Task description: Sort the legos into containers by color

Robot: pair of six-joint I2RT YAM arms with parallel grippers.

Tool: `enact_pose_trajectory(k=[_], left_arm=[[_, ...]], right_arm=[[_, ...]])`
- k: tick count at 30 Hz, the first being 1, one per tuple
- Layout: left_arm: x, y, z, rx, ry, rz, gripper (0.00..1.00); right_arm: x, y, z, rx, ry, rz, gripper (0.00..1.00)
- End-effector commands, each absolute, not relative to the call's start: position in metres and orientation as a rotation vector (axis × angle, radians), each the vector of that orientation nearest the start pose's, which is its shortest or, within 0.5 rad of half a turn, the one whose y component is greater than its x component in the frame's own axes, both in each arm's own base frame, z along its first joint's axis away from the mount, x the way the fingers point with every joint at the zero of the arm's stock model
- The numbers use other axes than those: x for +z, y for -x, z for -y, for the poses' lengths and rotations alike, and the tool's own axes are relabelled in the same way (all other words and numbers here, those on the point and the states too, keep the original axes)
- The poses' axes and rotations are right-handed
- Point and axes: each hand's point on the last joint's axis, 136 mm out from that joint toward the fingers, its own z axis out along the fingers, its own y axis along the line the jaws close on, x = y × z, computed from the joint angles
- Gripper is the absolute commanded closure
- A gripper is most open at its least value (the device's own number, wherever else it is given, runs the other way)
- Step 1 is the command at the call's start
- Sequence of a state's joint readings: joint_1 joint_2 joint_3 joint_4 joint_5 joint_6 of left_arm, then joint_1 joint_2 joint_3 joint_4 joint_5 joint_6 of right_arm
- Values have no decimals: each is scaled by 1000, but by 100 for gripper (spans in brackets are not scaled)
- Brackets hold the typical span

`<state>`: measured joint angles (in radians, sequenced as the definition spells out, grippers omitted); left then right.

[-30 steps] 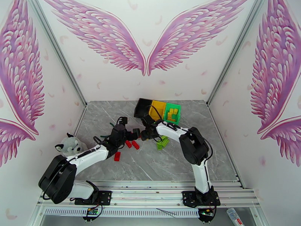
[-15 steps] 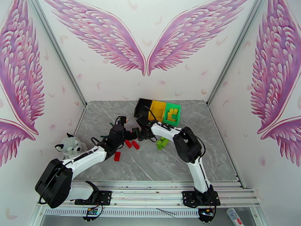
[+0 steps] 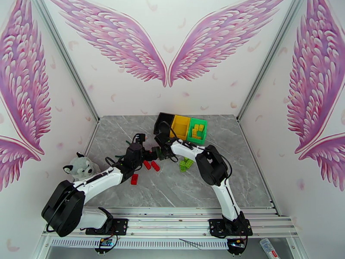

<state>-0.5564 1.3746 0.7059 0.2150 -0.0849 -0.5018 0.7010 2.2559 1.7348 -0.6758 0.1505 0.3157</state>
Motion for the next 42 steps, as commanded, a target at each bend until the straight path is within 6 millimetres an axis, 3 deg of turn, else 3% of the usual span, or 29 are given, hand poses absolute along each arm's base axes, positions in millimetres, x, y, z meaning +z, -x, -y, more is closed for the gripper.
enact_pose_trajectory(k=[1, 6, 11, 20, 26, 30, 34, 42], left_arm=[[160, -364, 210, -591, -1, -2069, 1], [162, -362, 207, -589, 11, -2056, 1], [168, -357, 214, -584, -30, -2036, 1], [180, -336, 265, -492, -295, -1991, 1], [174, -325, 300, -457, -464, -1994, 1], [167, -318, 323, -412, -572, -1996, 1], [161, -312, 339, -355, -652, -1989, 1], [159, -310, 345, -329, -676, -1987, 1]], right_arm=[[28, -416, -304, 15, 456, -2671, 54], [41, -413, -298, 79, 414, -2663, 65], [55, -416, -283, 134, 355, -2650, 68], [91, -425, -240, 220, 202, -2589, 69], [102, -436, -191, 293, -21, -2550, 72], [104, -451, -158, 308, -167, -2522, 73], [115, -471, -143, 270, -220, -2492, 73], [142, -516, -119, 112, -301, -2466, 71]])
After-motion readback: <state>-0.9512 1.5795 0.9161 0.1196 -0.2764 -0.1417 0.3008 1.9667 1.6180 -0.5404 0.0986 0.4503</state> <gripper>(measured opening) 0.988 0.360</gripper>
